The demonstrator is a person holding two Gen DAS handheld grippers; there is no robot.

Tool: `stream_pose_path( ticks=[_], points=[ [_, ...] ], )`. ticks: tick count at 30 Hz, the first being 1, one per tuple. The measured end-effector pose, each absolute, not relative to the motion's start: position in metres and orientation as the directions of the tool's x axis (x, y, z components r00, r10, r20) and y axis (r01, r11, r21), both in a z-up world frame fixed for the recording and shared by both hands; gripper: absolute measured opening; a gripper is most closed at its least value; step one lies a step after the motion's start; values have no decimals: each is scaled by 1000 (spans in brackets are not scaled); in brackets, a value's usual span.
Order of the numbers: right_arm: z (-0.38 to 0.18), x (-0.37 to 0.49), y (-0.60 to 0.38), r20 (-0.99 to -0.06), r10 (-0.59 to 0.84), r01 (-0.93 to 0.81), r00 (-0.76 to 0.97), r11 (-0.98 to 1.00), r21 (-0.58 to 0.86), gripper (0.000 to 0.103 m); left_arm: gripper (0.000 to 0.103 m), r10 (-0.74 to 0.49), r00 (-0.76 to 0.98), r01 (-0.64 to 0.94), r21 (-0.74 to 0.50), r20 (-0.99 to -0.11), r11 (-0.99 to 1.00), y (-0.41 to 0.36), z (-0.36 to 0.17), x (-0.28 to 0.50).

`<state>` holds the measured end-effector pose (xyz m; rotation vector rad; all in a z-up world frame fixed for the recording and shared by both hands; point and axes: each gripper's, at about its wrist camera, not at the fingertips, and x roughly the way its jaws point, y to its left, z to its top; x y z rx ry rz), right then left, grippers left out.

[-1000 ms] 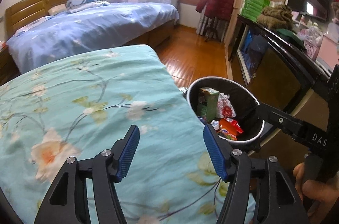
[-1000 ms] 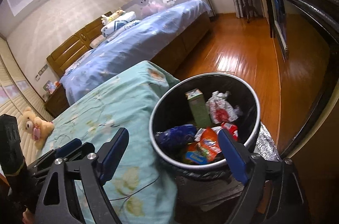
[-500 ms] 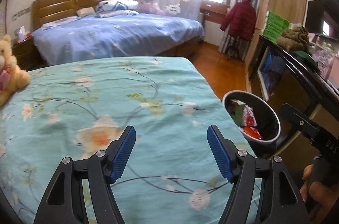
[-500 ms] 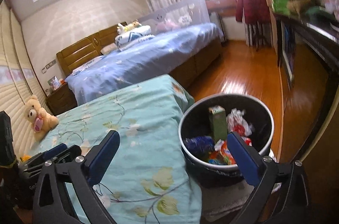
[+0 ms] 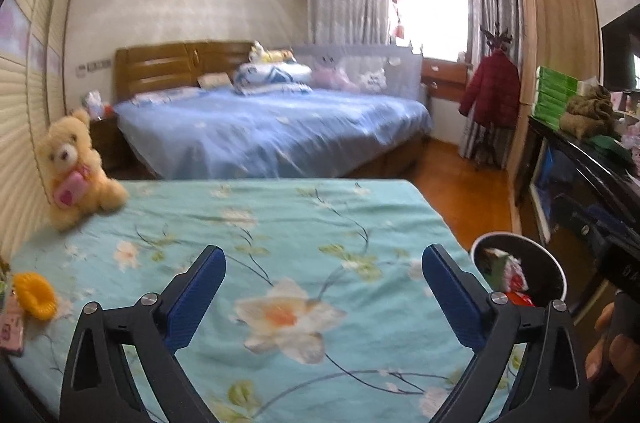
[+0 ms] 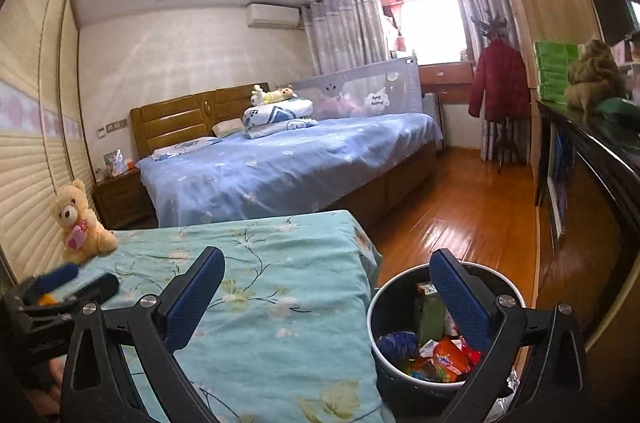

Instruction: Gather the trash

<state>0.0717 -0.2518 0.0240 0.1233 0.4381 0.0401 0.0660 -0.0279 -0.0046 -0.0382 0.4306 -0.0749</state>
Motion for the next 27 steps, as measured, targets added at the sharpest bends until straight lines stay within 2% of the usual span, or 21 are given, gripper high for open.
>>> stream_pose_path(
  ticks=[9, 27],
  points=[
    [9, 78, -236, -448, 92, -52, 889, 994, 100, 103, 102, 3, 921, -5, -2, -390, 1000, -37, -14, 61],
    [14, 79, -234, -432, 128, -83, 893, 989, 121, 103, 102, 27, 935, -20, 25, -353, 999, -35, -13, 59]
  ],
)
